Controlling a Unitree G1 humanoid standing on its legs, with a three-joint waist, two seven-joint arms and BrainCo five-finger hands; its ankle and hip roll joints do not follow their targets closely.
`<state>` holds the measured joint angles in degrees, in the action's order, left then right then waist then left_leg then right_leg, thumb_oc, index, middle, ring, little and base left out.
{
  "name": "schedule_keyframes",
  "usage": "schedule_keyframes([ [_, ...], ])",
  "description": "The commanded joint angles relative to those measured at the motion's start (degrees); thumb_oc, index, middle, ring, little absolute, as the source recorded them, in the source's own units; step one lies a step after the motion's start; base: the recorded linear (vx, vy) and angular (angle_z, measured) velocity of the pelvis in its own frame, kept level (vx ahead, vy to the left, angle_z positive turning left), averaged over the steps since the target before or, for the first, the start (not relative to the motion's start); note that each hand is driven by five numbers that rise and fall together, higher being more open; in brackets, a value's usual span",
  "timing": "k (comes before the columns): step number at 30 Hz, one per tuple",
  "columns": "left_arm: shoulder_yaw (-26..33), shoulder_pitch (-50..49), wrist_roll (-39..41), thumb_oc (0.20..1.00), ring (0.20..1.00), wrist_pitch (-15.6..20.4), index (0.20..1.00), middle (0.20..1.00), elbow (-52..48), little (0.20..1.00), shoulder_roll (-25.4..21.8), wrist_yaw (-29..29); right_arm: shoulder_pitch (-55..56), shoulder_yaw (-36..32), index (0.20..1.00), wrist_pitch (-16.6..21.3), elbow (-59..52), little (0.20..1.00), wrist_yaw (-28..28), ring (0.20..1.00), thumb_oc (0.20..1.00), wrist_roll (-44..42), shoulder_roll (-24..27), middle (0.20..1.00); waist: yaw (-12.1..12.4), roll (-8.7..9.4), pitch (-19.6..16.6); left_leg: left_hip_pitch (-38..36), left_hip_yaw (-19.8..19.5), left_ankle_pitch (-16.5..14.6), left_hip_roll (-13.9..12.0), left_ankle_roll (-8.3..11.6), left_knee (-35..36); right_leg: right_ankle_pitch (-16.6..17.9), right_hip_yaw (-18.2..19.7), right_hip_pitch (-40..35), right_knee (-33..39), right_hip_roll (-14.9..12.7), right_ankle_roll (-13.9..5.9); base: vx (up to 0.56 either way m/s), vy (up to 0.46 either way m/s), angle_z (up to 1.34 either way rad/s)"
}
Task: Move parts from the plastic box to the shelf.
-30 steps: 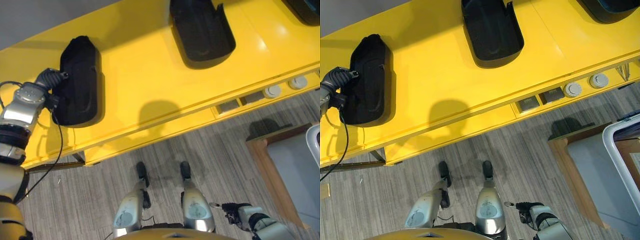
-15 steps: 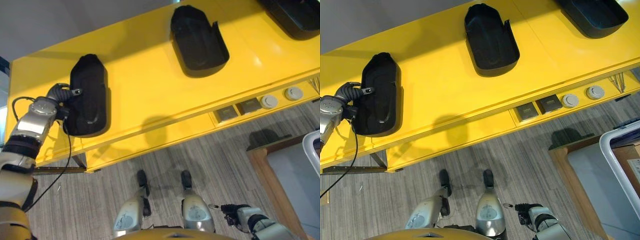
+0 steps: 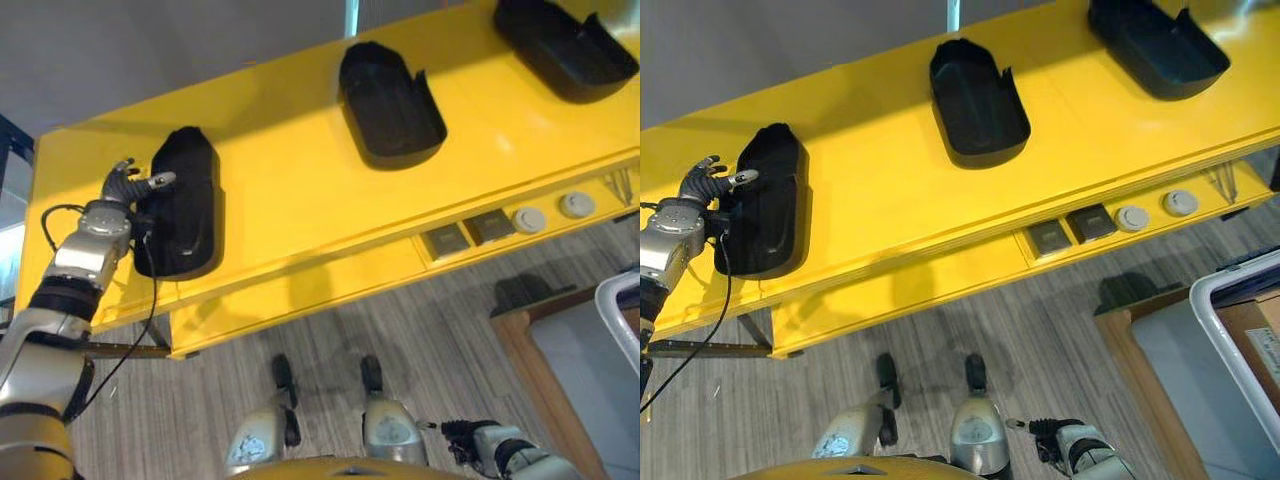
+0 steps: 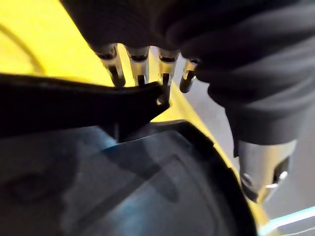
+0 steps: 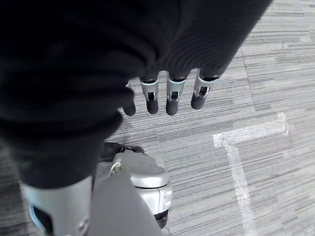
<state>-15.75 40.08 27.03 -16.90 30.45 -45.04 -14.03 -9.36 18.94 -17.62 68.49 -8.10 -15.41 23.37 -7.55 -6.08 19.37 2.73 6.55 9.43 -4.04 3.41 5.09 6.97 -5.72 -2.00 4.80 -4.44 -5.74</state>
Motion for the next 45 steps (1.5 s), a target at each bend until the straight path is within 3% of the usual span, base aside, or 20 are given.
schedule_keyframes([
  [1, 5.7, 0.2, -0.7, 1.0, 1.0, 5.8, 1.0, 1.0, -2.7, 1.0, 0.0, -6.0, 3.2, 0.3, 1.0, 0.4, 2.3, 1.0, 0.5, 1.0, 1.0, 1.9, -2.1, 1.0, 2.1, 1.33, -2.6, -4.4, 3.6, -8.0, 0.8, 1.09, -0.1, -6.7, -2.1, -0.4, 0.2, 0.3, 1.48, 0.0, 0.006, 0.1],
  [5, 8.2, -4.7, -4.7, 1.0, 1.0, 9.1, 1.0, 1.0, -11.2, 1.0, 0.3, -7.7, 4.2, 0.1, 1.0, 0.4, 2.7, 1.0, 1.3, 1.0, 1.0, 0.0, -3.7, 1.0, 3.8, 1.79, -6.4, -6.4, 3.6, -8.6, 0.8, 0.98, -0.1, -7.6, -3.6, -3.3, 0.2, 0.3, 1.63, 0.02, 0.003, 0.11],
  [7, 9.4, -6.5, -4.7, 1.0, 1.0, 12.4, 1.0, 1.0, -16.7, 1.0, 0.2, -8.4, 4.4, -0.5, 1.0, 0.1, 3.0, 1.0, 1.8, 1.0, 1.0, -0.6, -4.3, 1.0, 4.7, 2.14, -8.0, -7.4, 3.4, -9.1, 0.8, 0.79, -0.1, -8.0, -4.1, -4.6, 0.2, 0.3, 1.78, 0.03, -0.004, 0.07],
  [9, 10.8, -8.9, -5.2, 1.0, 1.0, 17.8, 1.0, 1.0, -21.6, 1.0, 0.7, -5.5, 4.4, -1.1, 1.0, -0.4, 3.0, 1.0, 2.3, 1.0, 1.0, -1.4, -4.8, 1.0, 5.8, 2.63, -9.2, -8.2, 2.9, -9.6, 0.9, 0.51, -0.1, -8.4, -4.5, -5.7, 0.2, 0.3, 1.77, 0.01, -0.006, 0.1],
  [10, 11.6, -10.6, -4.6, 1.0, 1.0, 17.3, 1.0, 1.0, -25.0, 1.0, 1.5, -4.6, 4.4, -1.5, 1.0, -0.7, 3.1, 1.0, 2.2, 1.0, 1.0, -1.5, -5.0, 1.0, 6.2, 2.89, -9.6, -8.6, 2.6, -9.8, 0.9, 0.37, -0.1, -8.4, -4.7, -6.1, 0.2, 0.2, 1.8, 0.01, -0.009, 0.23],
  [11, 12.3, -14.3, -2.7, 1.0, 1.0, 19.6, 1.0, 1.0, -28.7, 1.0, 4.0, -4.4, 4.5, -1.9, 1.0, -0.9, 3.0, 1.0, 2.3, 1.0, 1.0, -1.6, -5.7, 1.0, 6.9, 3.31, -10.1, -9.1, 2.1, -10.2, 1.0, 0.05, -0.1, -8.6, -4.9, -6.8, 0.2, 0.2, 1.8, 0.01, -0.006, 0.19],
  [17, 11.6, -27.8, -0.8, 1.0, 1.0, 21.6, 1.0, 1.0, -36.9, 1.0, 15.3, 2.7, 5.3, -2.8, 1.0, -2.3, 2.7, 1.0, 2.6, 1.0, 1.0, -1.3, -7.6, 1.0, 9.1, 4.65, -10.6, -10.6, 0.0, -11.7, 1.7, -1.46, -0.1, -9.1, -5.4, -8.5, 0.2, 0.2, 2.03, 0.0, -0.003, 0.13],
  [19, 10.3, -31.3, 4.1, 1.0, 1.0, 22.4, 1.0, 1.0, -37.0, 1.0, 18.5, 2.4, 5.9, -3.0, 1.0, -2.8, 2.9, 1.0, 1.7, 1.0, 1.0, 0.5, -8.0, 1.0, 9.7, 4.93, -10.4, -10.8, -0.4, -12.1, 2.0, -1.85, -0.1, -9.1, -5.7, -8.8, 0.2, 0.1, 1.95, 0.0, 0.018, 0.14],
  [20, 10.1, -32.5, 3.5, 0.815, 0.815, 23.1, 0.815, 0.815, -36.9, 0.815, 19.7, 2.4, 5.9, -2.9, 1.0, -3.0, 3.0, 1.0, 1.6, 1.0, 1.0, 0.4, -8.1, 1.0, 10.0, 5.07, -10.3, -10.9, -0.6, -12.1, 2.1, -1.91, -0.1, -9.0, -5.8, -8.9, 0.2, 0.0, 1.99, 0.0, 0.0, 0.09],
  [21, 9.4, -33.7, 2.1, 0.545, 0.545, 24.0, 0.545, 0.545, -36.9, 0.545, 20.3, 1.8, 6.1, -2.8, 1.0, -3.2, 3.1, 1.0, 1.7, 1.0, 1.0, -0.1, -8.3, 1.0, 10.3, 5.25, -10.2, -10.9, -0.8, -12.2, 2.2, -2.04, -0.1, -8.9, -6.0, -9.0, 0.2, 0.0, 1.92, 0.0, -0.012, 0.07],
  [22, 8.9, -34.6, 1.5, 0.2, 0.2, 24.9, 0.2, 0.2, -36.5, 0.2, 20.5, 2.5, 6.2, -2.8, 1.0, -3.7, 3.3, 1.0, 1.8, 1.0, 1.0, -1.1, -8.5, 1.0, 10.5, 5.42, -10.2, -10.9, -0.9, -12.3, 2.3, -2.14, -0.1, -8.8, -6.2, -9.0, 0.2, -0.1, 1.83, 0.0, -0.018, 0.1],
  [23, 7.6, -36.4, 1.2, 0.2, 0.2, 27.6, 0.2, 0.2, -36.1, 0.2, 20.4, 4.9, 6.3, -3.0, 1.0, -3.9, 3.9, 1.0, 2.7, 1.0, 1.0, -4.5, -9.1, 1.0, 11.0, 5.67, -10.2, -10.7, -1.1, -12.3, 2.5, -2.28, -0.1, -8.6, -6.6, -8.9, 0.2, -0.3, 1.7, 0.0, -0.013, 0.16],
  [27, 5.3, -39.7, -2.6, 0.2, 0.2, 32.2, 0.2, 0.2, -38.5, 0.2, 18.4, 7.8, 5.5, -3.9, 1.0, -3.3, 5.0, 1.0, 3.1, 1.0, 1.0, -4.1, -9.0, 1.0, 12.1, 5.5, -9.9, -10.0, -1.6, -12.2, 2.8, -2.52, -0.1, -8.4, -7.4, -8.4, 0.2, -0.6, 1.48, 0.0, 0.011, 0.07],
  [39, 1.2, -42.9, -0.1, 0.2, 0.2, 28.0, 0.2, 0.2, -40.5, 0.2, 13.4, 9.4, 5.6, -4.3, 1.0, -4.0, 5.5, 1.0, 4.0, 1.0, 1.0, -8.2, -7.6, 1.0, 12.1, 4.72, -8.7, -8.4, -1.1, -12.0, 2.8, -2.39, -0.1, -7.8, -7.5, -6.4, 0.2, -0.7, 0.59, 0.0, 0.015, 0.02],
  [45, -1.0, -44.1, 2.6, 0.2, 0.2, 28.3, 0.2, 0.2, -39.1, 0.2, 13.0, 10.9, 6.5, -4.8, 1.0, -3.7, 5.6, 1.0, 3.7, 1.0, 1.0, -7.1, -7.0, 1.0, 11.4, 4.31, -8.5, -7.9, -0.7, -11.8, 2.6, -2.01, -0.1, -7.7, -7.2, -5.8, 0.2, -0.5, 0.4, 0.01, 0.006, -0.01],
])
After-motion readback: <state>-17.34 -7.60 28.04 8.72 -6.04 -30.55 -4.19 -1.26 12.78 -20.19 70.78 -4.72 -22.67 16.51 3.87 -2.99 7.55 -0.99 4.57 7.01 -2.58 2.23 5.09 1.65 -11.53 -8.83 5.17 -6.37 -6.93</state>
